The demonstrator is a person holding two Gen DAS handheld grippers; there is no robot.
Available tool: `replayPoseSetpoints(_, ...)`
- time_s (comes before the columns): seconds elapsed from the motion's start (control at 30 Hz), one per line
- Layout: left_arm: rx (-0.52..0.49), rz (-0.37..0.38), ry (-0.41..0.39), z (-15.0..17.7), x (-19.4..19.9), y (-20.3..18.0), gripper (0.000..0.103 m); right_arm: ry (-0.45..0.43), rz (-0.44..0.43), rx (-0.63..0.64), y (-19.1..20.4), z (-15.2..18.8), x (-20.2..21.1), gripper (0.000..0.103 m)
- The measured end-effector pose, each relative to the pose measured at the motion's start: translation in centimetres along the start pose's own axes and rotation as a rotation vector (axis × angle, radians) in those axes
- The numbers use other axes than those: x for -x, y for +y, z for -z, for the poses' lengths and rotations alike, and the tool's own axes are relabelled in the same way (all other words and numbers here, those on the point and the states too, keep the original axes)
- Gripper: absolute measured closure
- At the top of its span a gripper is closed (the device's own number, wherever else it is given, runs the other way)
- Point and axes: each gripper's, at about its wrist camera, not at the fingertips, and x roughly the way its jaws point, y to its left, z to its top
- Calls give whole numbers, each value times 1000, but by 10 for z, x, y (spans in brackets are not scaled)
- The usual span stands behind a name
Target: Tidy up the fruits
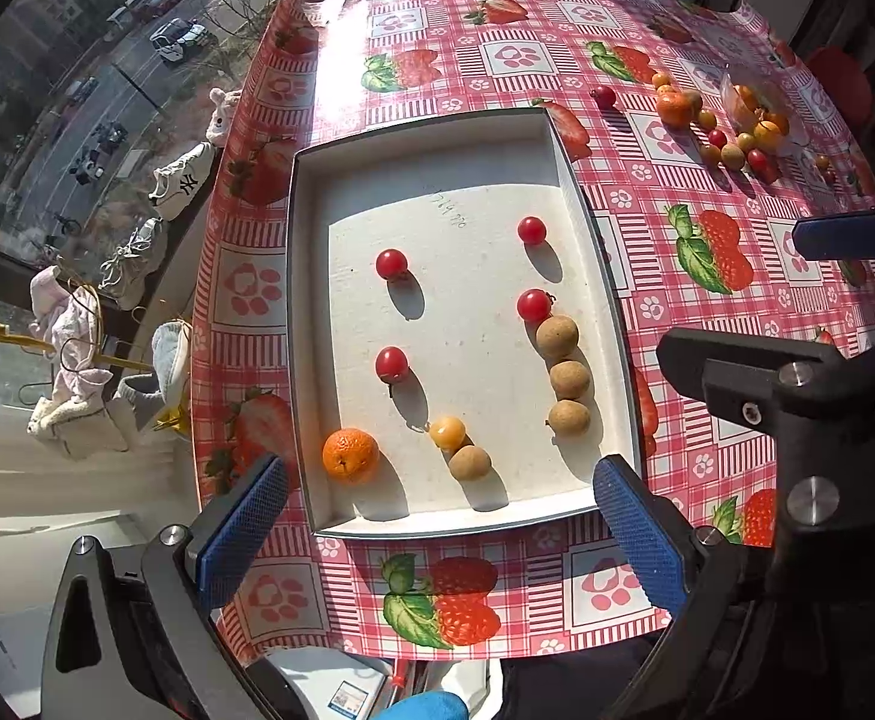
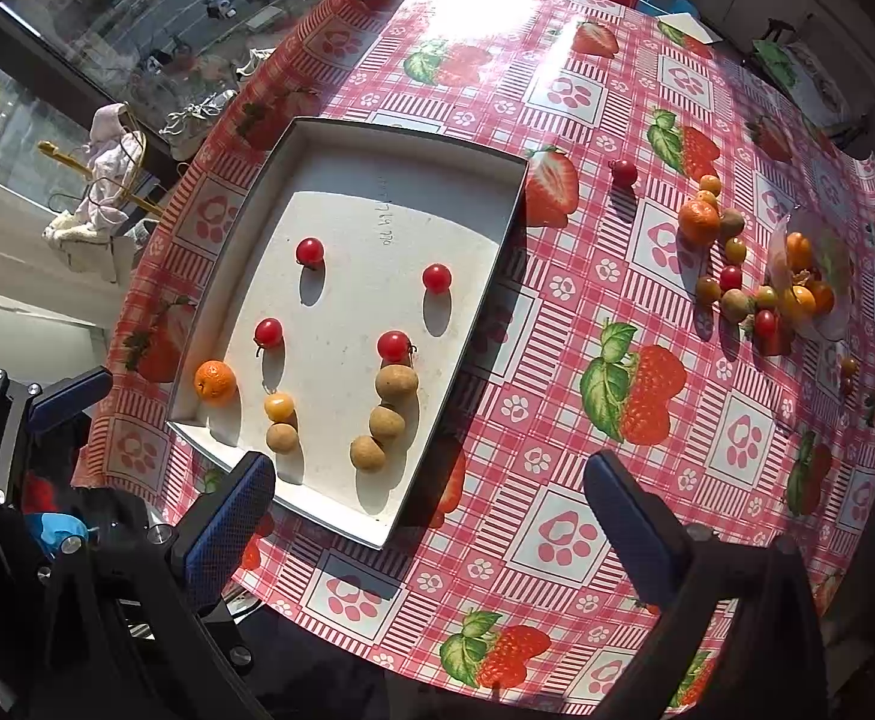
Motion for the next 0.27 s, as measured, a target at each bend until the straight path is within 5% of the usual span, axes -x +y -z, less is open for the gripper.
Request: replayPoseSetpoints(0.27, 9, 5, -21, 1, 3, 2, 1, 2, 0, 6, 1, 1, -1, 0)
